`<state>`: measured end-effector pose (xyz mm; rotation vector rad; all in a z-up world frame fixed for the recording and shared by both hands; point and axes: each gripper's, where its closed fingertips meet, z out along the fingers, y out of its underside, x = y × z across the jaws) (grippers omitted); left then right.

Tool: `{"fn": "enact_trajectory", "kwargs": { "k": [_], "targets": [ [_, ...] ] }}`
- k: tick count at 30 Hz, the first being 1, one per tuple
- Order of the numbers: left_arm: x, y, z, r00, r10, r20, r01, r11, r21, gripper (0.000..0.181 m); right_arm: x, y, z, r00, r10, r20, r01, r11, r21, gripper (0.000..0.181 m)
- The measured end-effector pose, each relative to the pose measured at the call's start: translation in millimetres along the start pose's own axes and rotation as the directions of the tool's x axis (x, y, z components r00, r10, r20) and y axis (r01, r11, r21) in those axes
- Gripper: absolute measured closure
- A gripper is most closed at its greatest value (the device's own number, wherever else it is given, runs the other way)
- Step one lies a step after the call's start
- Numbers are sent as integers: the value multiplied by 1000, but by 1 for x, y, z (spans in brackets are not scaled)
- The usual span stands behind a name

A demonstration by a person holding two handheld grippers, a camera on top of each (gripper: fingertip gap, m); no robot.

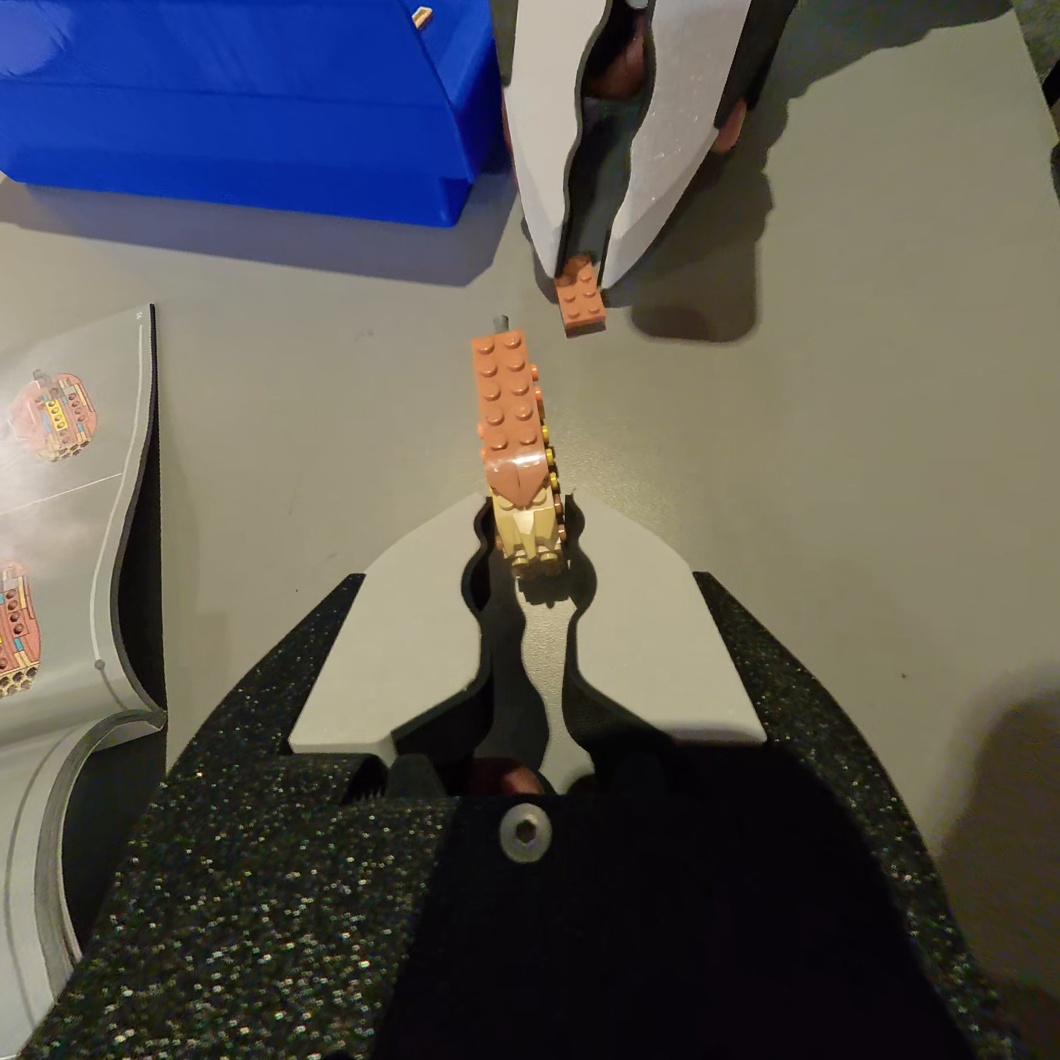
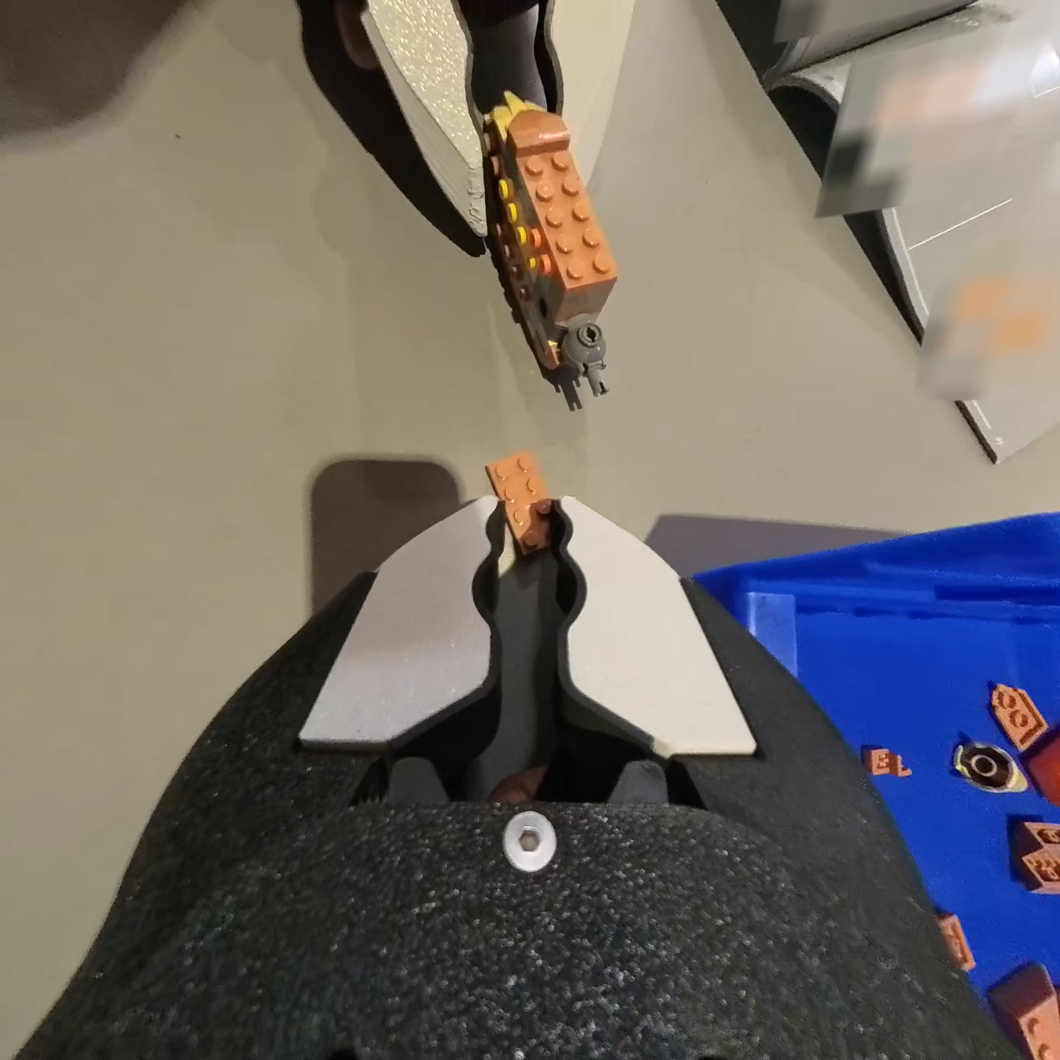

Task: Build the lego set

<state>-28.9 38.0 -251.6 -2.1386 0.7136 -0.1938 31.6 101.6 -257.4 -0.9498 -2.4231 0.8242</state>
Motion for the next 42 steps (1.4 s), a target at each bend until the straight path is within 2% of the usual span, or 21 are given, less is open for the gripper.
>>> {"fn": "enact_trajectory", "kwargs": {
  "k": [5,11,17,25,42],
  "targets": [
    [1,0,0,1000,3,-6,-3,1000,1,158,1,-14,-9,1000,-11,-28,12,1000,27,166],
    [1,-2,1,1000,5,0,-5,1000,9,158,8,-52,-22,998,21,-58,-16,996,93,167],
    [0,-5,3,1000,5,22,-5,1000,13,158,15,-79,-14,994,-1,-113,8,998,67,167],
    [2,-7,5,1000,9,24,-9,1000,19,159,12,-81,6,994,-32,-105,31,999,-9,167],
    [2,-8,4,1000,-3,18,3,1000,31,159,11,-76,13,994,-35,-103,32,999,-33,166]
  ]
}}
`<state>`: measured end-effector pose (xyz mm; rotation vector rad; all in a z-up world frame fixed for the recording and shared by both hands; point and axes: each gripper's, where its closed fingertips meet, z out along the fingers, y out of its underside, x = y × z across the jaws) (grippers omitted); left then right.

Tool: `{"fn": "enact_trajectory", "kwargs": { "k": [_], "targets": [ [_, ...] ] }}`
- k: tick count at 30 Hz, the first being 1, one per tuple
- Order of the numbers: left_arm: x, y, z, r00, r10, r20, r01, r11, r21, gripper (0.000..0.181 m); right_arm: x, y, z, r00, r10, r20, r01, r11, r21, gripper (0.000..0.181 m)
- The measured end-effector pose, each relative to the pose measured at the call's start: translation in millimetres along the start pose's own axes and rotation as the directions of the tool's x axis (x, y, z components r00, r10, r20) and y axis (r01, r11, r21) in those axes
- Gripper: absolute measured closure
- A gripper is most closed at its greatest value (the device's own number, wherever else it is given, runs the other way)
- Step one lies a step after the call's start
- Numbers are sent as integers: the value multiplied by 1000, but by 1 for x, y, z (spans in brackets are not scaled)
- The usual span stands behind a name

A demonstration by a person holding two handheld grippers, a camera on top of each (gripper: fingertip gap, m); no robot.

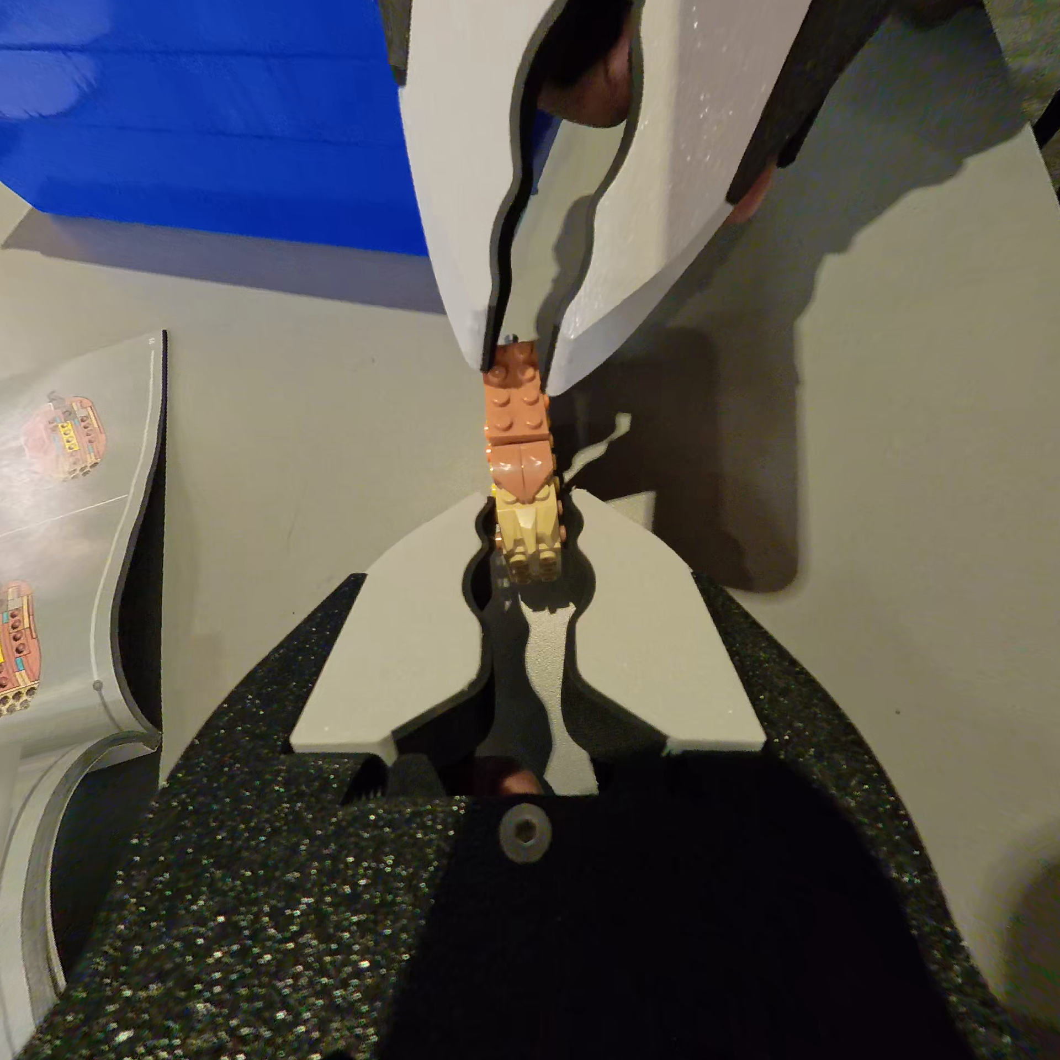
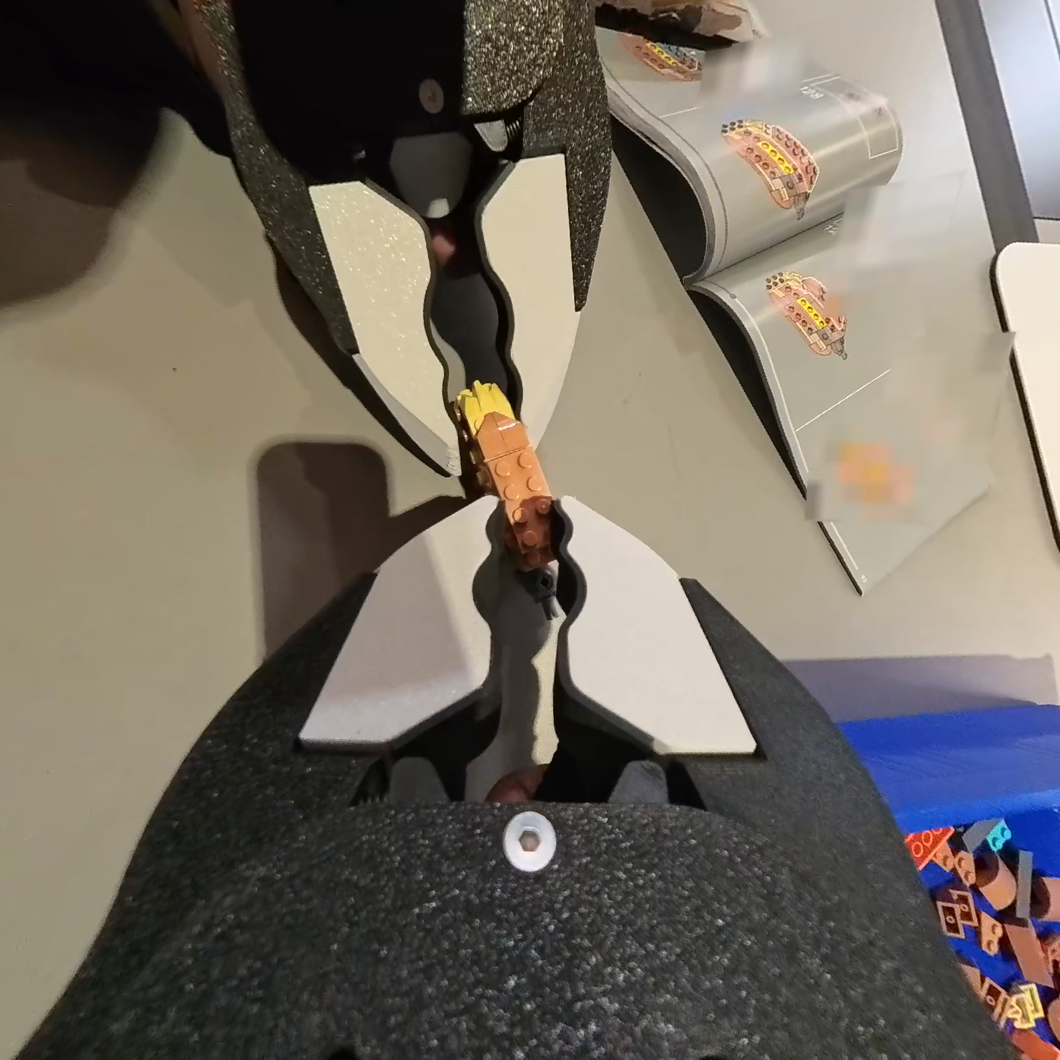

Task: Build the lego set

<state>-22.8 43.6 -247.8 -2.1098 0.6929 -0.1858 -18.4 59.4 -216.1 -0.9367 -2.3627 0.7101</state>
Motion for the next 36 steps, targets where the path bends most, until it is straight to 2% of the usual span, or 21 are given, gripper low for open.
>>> {"fn": "enact_trajectory", "kwargs": {
  "k": [10,17,22,26,31,36],
  "targets": [
    [0,0,0,1000,0,-1,0,1000,0,159,-1,-1,1,1000,-5,5,5,1000,6,166],
    [0,0,0,1000,-4,-4,4,1000,3,159,0,-1,-1,1000,-21,-11,21,1000,21,155],
    [-2,-3,-2,1000,-30,-8,30,999,26,159,5,-2,-11,995,-56,-82,63,994,88,149],
    [-5,-5,-5,998,-62,-15,63,997,48,159,11,2,-17,975,-113,-191,136,985,110,144],
    [-8,-8,-7,996,-88,-17,89,993,75,159,19,11,-16,879,-278,-388,314,949,31,136],
    [-16,-15,-14,990,-141,-17,142,979,143,159,27,12,-15,661,-495,-564,525,842,-124,121]
  ]
}}
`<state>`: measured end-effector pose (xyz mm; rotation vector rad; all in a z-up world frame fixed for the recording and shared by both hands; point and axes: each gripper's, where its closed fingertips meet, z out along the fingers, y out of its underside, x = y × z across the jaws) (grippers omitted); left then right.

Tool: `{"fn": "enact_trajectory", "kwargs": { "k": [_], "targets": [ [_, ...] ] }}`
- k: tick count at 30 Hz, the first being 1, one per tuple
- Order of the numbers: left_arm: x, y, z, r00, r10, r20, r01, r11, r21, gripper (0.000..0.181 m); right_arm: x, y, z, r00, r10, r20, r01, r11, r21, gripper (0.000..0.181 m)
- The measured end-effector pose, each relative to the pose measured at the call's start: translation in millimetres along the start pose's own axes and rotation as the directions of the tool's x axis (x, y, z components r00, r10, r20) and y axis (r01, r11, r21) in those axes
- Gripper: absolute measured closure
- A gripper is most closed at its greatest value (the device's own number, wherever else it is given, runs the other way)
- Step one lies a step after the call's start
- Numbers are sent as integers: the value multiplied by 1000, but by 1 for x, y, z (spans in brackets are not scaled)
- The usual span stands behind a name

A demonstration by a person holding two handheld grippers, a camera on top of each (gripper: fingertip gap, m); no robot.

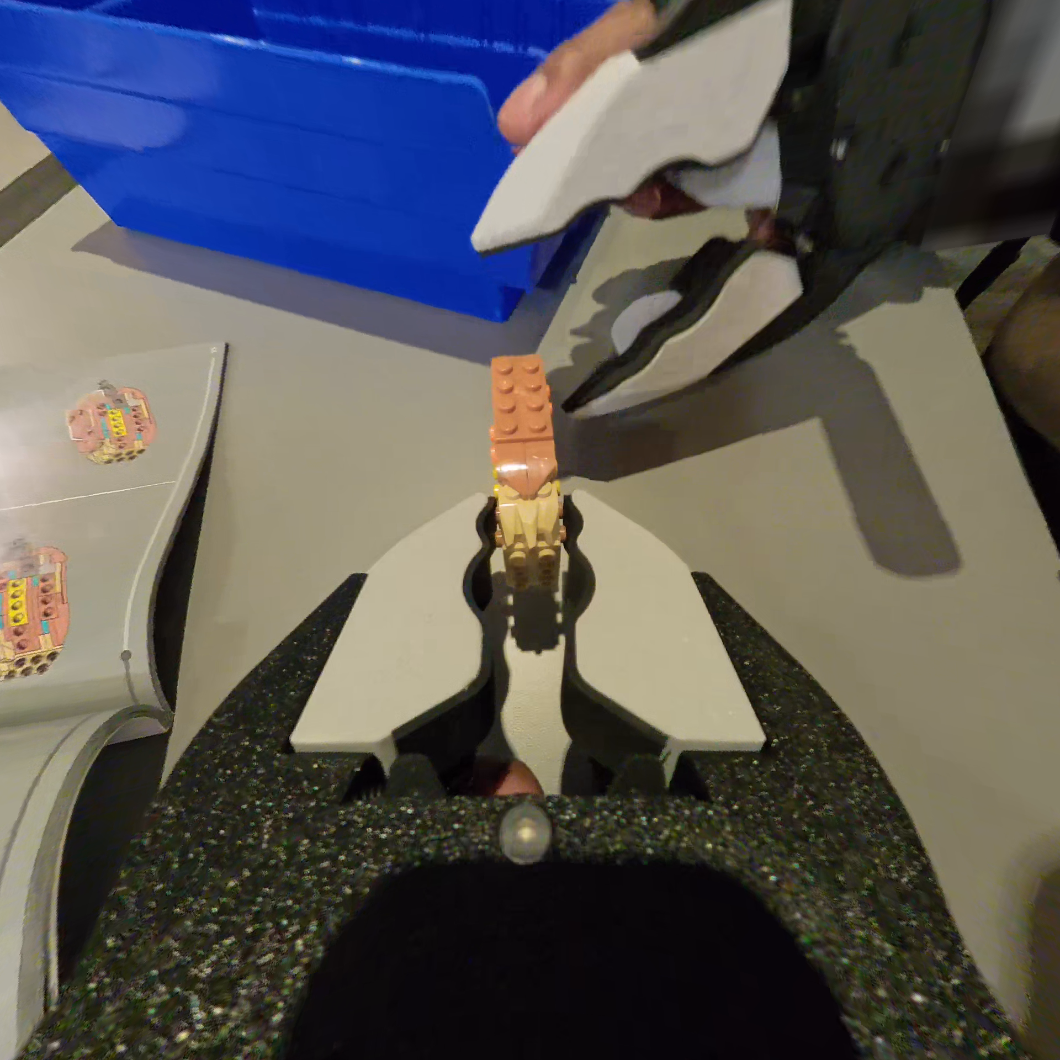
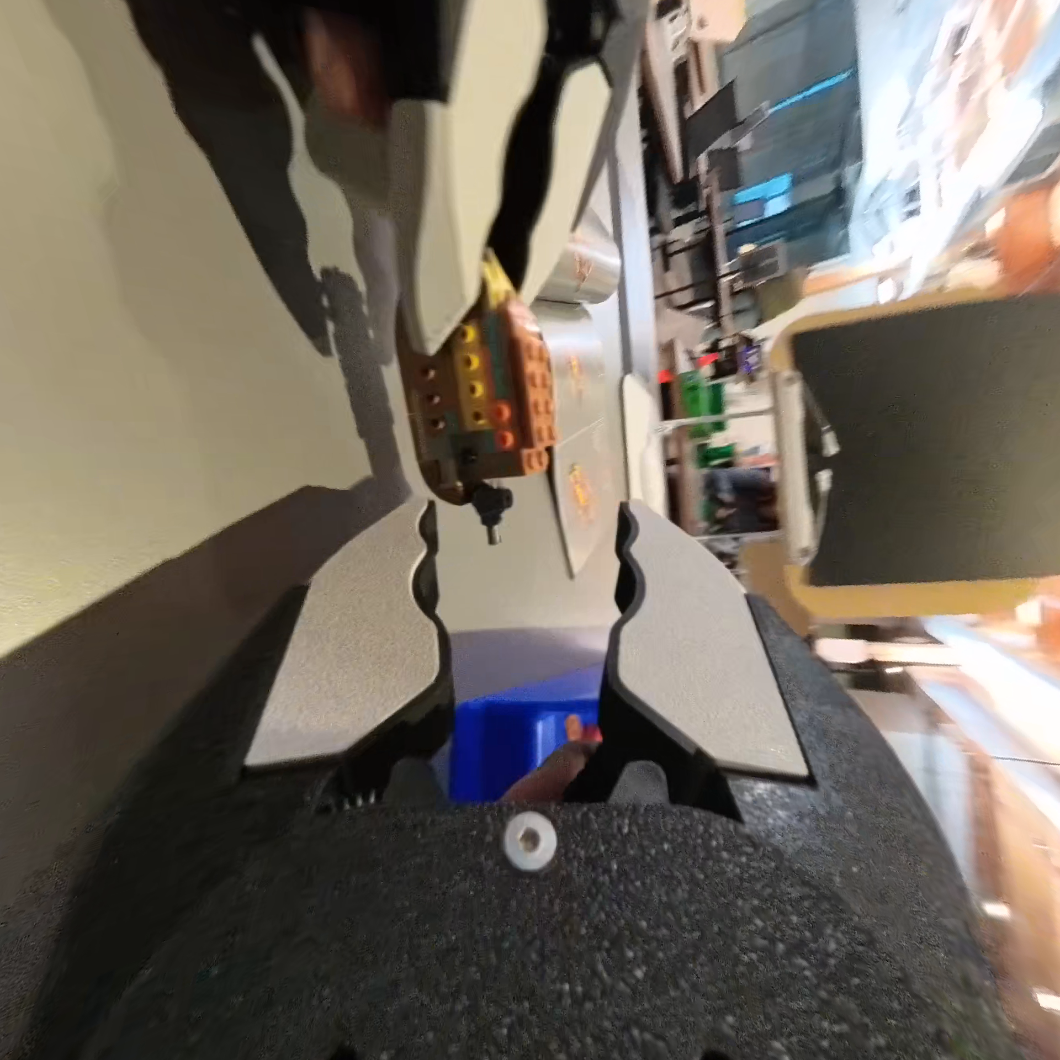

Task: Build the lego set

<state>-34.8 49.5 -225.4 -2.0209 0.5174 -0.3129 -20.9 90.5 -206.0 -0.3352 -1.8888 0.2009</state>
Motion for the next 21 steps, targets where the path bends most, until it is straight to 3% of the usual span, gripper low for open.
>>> {"fn": "enact_trajectory", "kwargs": {
  "k": [3,8,13,21],
  "targets": [
    [-6,-9,-7,999,-41,9,40,998,56,159,1,-5,3,992,-95,-79,97,995,19,110],
    [-14,-22,-21,996,-89,9,86,986,140,159,14,-12,7,980,-93,-178,102,994,45,99],
    [-15,-26,-28,996,-92,12,90,985,148,159,28,-25,11,954,-148,-262,167,984,54,92],
    [-13,-27,-26,998,-49,43,44,992,121,159,26,-37,22,942,-220,-255,236,971,32,93]
  ]
}}
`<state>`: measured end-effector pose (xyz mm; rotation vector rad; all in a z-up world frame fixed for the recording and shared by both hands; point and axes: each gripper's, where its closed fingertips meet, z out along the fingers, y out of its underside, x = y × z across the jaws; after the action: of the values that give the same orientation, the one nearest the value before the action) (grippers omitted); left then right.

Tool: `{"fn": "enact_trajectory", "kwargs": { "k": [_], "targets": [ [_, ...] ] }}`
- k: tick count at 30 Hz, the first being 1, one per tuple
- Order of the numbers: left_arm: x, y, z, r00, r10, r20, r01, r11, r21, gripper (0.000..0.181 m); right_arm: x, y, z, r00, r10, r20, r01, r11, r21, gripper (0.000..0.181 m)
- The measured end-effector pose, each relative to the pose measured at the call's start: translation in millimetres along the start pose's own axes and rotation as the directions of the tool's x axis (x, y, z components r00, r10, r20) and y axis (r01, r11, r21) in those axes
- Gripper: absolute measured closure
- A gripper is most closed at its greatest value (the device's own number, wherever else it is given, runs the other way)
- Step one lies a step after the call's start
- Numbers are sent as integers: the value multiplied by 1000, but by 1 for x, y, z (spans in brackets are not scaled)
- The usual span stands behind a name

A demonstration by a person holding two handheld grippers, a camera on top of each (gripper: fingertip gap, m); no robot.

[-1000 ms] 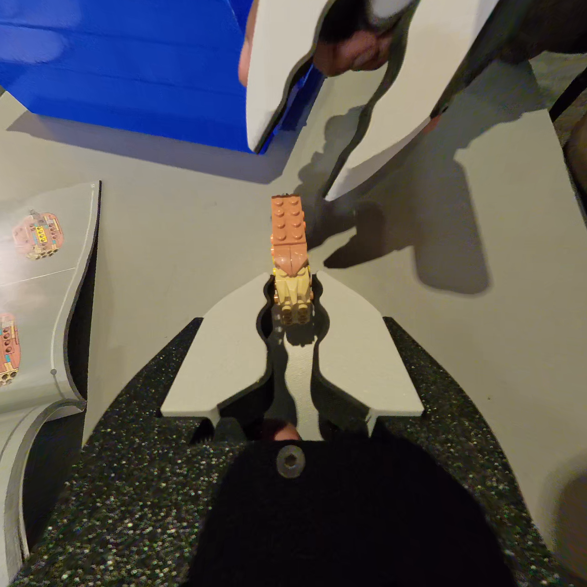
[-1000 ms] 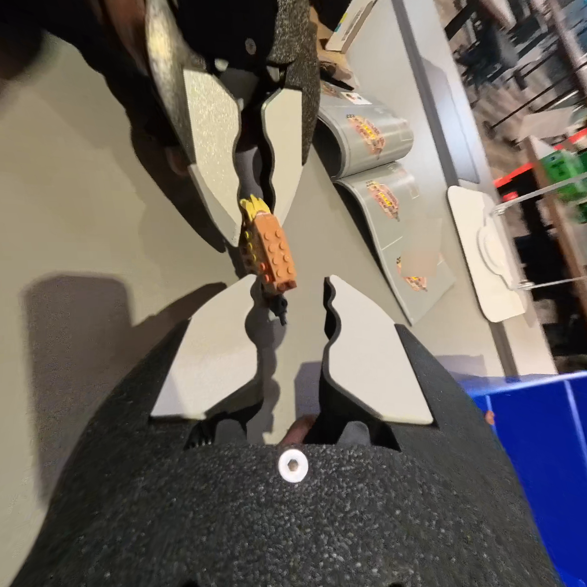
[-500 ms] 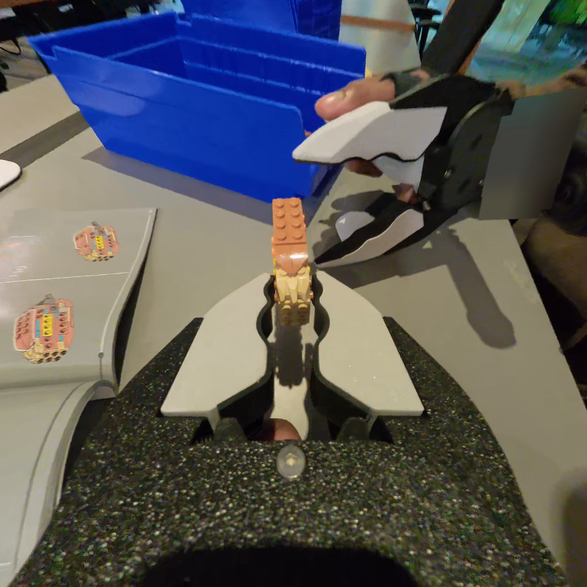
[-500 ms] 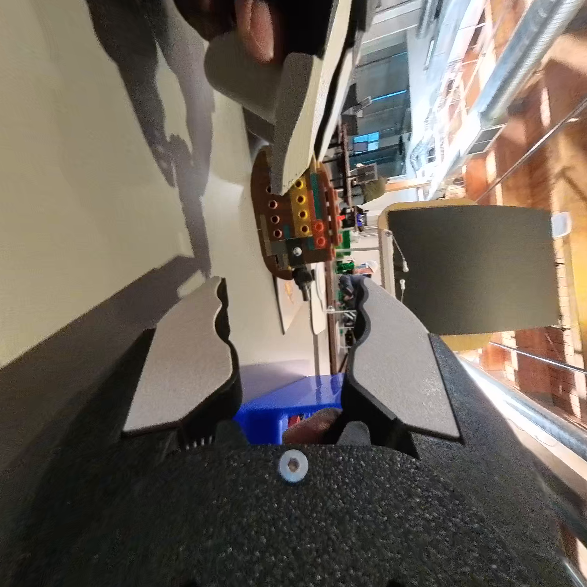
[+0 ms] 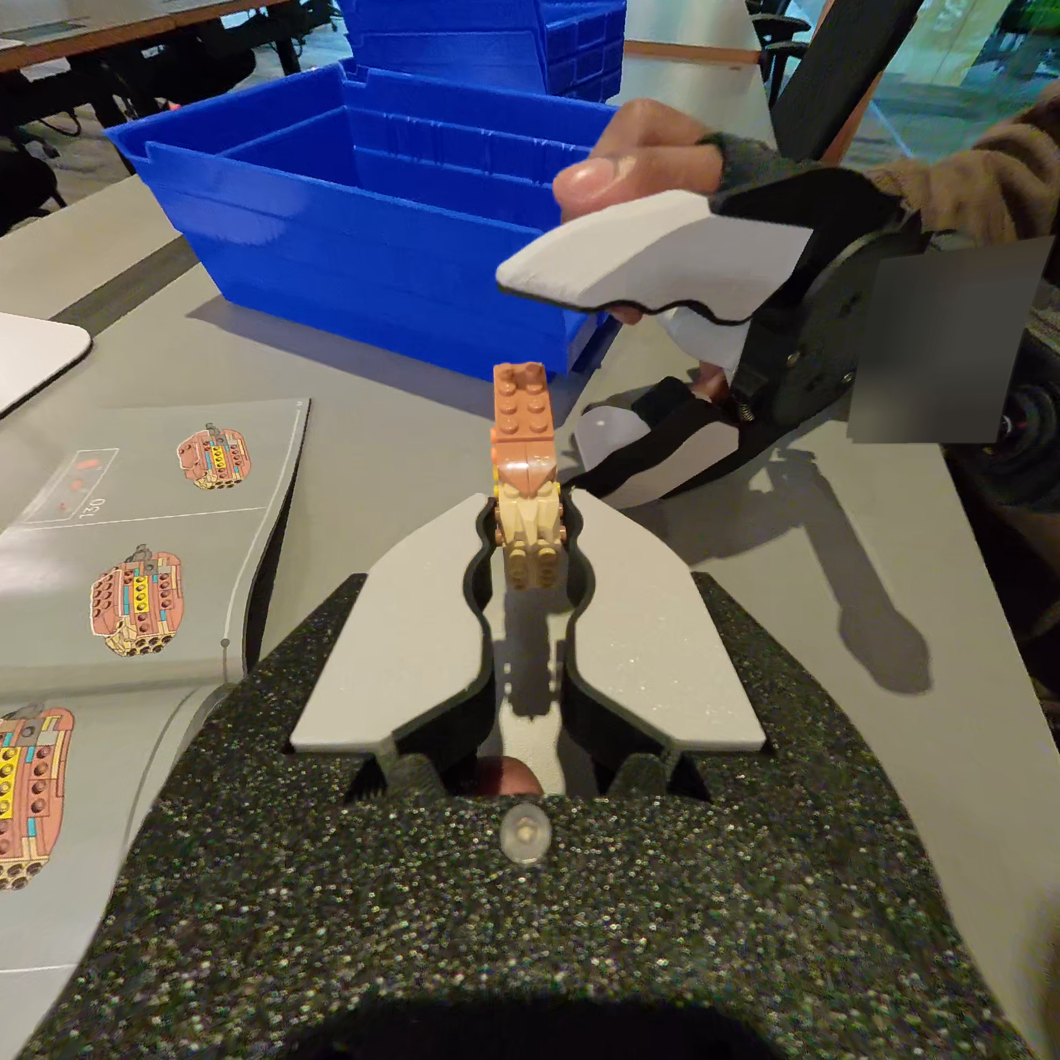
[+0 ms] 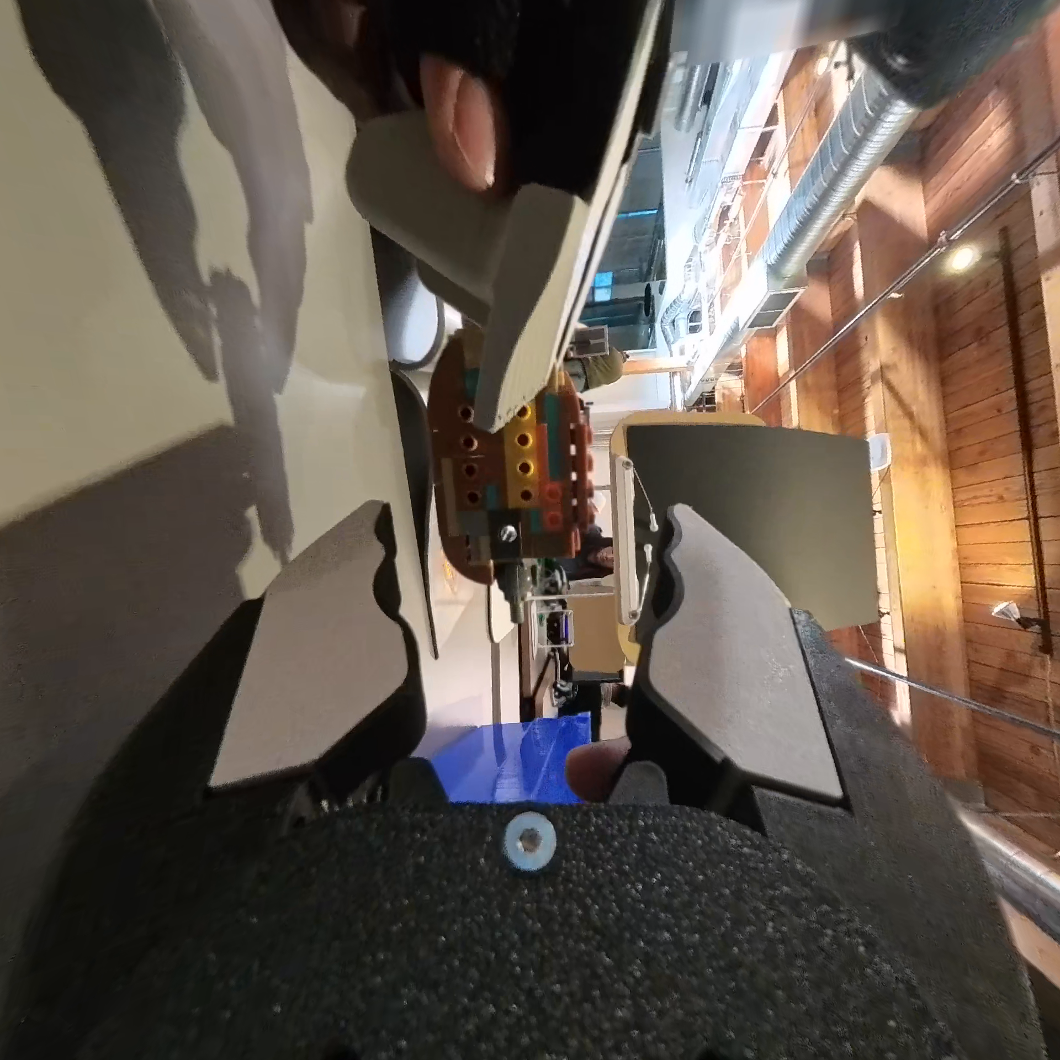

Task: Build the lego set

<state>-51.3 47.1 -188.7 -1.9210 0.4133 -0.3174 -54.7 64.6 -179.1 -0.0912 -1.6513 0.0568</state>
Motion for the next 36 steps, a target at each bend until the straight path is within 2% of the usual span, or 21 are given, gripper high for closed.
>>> {"fn": "enact_trajectory", "kwargs": {
  "k": [10,16,22,36],
  "targets": [
    [2,0,3,997,70,37,-69,997,-33,159,-9,-7,7,996,-86,25,86,996,-30,104],
    [3,-2,2,993,104,49,-103,994,-34,159,-6,-5,8,991,-135,-19,134,989,-57,123],
    [3,-4,1,990,125,59,-124,992,-33,159,-4,-5,8,991,-132,-23,130,989,-64,124],
    [5,1,5,991,128,40,-125,989,-75,159,-11,-4,7,991,-100,90,104,994,-40,126]
  ]
}}
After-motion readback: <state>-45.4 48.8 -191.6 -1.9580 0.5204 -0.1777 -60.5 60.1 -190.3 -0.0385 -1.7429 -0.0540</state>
